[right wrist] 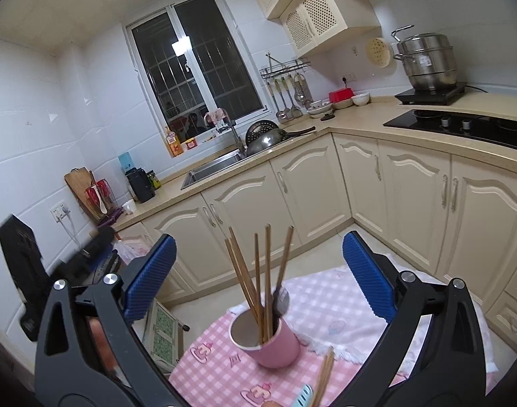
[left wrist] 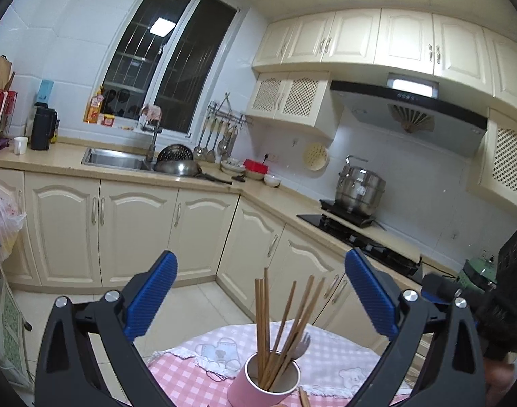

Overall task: Organize utensils
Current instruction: 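Withdraw both open tools back over the light blue knife and chopsticks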

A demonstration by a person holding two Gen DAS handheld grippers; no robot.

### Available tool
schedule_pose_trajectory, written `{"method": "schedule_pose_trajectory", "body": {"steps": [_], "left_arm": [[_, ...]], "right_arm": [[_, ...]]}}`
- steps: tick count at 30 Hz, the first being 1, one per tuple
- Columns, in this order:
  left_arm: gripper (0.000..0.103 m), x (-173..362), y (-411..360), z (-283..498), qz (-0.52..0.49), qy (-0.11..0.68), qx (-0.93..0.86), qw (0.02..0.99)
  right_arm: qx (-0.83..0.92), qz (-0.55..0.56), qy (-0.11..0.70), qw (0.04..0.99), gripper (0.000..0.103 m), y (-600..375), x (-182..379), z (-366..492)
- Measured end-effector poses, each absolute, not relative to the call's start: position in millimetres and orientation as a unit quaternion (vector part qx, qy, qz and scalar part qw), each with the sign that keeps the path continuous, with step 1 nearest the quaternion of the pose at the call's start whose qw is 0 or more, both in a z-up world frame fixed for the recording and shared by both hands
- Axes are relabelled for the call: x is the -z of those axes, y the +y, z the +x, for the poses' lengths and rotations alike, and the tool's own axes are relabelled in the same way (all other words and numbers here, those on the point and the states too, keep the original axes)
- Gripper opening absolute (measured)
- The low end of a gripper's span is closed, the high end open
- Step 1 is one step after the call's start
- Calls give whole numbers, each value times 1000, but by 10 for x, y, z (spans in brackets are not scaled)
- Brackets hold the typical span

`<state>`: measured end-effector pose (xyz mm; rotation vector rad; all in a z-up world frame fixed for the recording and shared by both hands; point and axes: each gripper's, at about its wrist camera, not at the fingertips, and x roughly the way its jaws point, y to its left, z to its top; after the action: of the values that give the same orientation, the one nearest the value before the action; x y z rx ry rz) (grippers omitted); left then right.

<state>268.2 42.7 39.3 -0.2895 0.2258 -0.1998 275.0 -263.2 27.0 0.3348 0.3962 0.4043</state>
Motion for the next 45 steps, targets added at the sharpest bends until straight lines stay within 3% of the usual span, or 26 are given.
{"method": "schedule_pose_trajectory", "body": {"steps": [13,30,45], "left_arm": [[98,-384,353,2238,-109,125,114,980],[98,694,-151,2092,11,265,133,955],[98,1699,-712,2347,67,408,166,895]], "right_arm": [[-158,156,255,941,97,-2856,103,2372],[-119,106,402,902,97,-2909,1065,2213],[-94,79,476,871,97,-2909,1633,2223]]}}
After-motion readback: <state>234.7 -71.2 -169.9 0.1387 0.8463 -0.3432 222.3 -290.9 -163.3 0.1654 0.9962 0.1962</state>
